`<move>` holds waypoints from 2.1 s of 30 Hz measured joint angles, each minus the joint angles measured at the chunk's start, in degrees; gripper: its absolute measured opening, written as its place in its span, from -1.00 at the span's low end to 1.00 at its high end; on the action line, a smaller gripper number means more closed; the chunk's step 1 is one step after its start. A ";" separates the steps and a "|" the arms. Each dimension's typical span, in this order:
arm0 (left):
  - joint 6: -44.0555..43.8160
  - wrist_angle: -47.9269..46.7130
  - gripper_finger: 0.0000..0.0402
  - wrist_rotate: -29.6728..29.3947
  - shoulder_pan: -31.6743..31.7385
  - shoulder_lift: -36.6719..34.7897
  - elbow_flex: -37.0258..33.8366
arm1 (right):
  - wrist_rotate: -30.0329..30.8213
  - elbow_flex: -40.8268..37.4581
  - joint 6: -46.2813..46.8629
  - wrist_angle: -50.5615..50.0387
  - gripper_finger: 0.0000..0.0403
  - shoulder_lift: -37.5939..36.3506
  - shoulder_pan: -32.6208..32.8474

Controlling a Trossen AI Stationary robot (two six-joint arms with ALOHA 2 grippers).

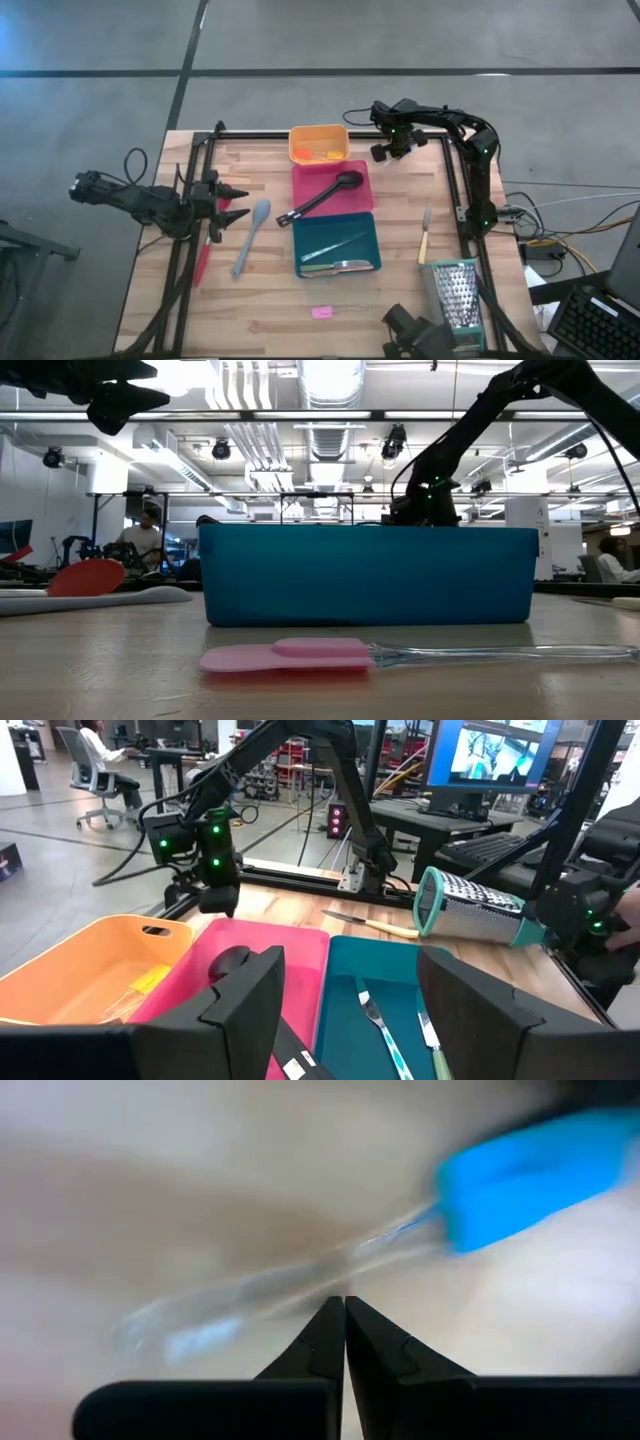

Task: Pick & Place Kitchen Items
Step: Put the blue spatula into the yellow bin

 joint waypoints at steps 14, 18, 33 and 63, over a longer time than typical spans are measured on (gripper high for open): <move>-0.94 0.00 0.16 0.02 0.00 0.10 0.00 | -1.63 0.09 -10.06 -2.37 -0.96 -4.65 3.05; -0.92 0.00 0.16 0.02 0.00 0.10 -0.02 | 2.55 0.07 -22.59 -3.74 -0.96 -10.11 3.09; -1.22 0.01 0.16 0.02 0.00 0.10 -0.02 | 5.17 0.04 -36.62 -0.85 -0.37 -12.20 3.15; -2.14 0.15 0.16 0.07 0.00 0.12 -0.07 | 3.91 0.45 4.99 1.45 -0.28 -2.84 -5.76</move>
